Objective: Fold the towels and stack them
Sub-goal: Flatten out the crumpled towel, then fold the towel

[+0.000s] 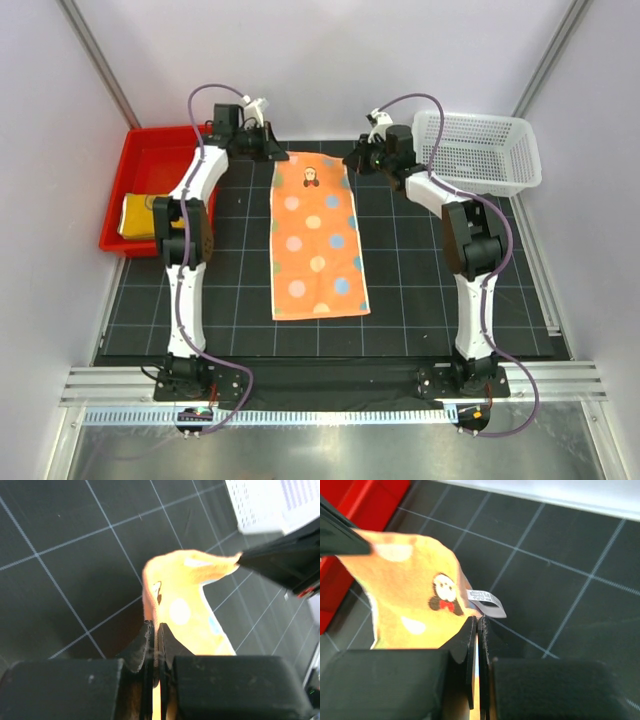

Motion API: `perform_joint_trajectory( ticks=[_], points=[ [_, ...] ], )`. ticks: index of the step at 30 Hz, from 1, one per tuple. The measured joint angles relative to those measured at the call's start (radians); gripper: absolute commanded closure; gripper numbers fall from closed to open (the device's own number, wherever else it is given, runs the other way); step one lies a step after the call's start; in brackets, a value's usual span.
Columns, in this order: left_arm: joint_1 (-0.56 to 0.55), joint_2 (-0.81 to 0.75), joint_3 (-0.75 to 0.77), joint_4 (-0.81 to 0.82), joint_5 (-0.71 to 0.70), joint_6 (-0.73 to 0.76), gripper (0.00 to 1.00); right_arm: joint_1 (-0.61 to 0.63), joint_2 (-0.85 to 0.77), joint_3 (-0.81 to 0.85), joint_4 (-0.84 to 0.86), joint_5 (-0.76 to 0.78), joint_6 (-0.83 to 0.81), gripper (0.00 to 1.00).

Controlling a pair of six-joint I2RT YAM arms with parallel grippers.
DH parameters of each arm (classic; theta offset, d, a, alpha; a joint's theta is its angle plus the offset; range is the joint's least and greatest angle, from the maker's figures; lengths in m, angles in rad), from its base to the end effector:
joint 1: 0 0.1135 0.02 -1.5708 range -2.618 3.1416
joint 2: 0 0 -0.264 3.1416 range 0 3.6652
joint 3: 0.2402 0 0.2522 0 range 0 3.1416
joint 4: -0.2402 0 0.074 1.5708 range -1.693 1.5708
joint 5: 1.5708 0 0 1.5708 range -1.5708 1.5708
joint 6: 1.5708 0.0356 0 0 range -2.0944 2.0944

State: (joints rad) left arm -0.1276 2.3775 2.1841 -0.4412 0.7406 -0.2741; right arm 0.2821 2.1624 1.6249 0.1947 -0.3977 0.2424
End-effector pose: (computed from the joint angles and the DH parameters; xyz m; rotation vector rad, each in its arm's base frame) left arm 0.5358 -0.0930 0.2485 0.2644 2.1825 -1.0383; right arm 0.4850 0.1549 0.2228 -0.3131 1.9288 0.7301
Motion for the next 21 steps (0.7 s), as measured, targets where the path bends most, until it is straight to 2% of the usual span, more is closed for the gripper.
perform_joint_trajectory(
  ticks=[3,7,9,21],
  points=[
    [-0.001,-0.018,-0.044,0.002,0.017,0.057,0.97,0.000,-0.006,-0.011,0.039,-0.030,-0.010,0.99],
    [-0.001,-0.051,-0.117,-0.021,0.030,0.118,0.94,0.000,-0.070,-0.111,0.055,-0.037,-0.045,0.99],
    [-0.001,-0.085,-0.166,-0.043,0.038,0.143,0.99,0.000,-0.110,-0.156,0.039,-0.037,-0.065,0.99],
    [-0.029,-0.390,-0.461,-0.111,0.083,0.235,1.00,0.008,-0.496,-0.536,0.019,0.001,-0.084,0.99]
  ],
)
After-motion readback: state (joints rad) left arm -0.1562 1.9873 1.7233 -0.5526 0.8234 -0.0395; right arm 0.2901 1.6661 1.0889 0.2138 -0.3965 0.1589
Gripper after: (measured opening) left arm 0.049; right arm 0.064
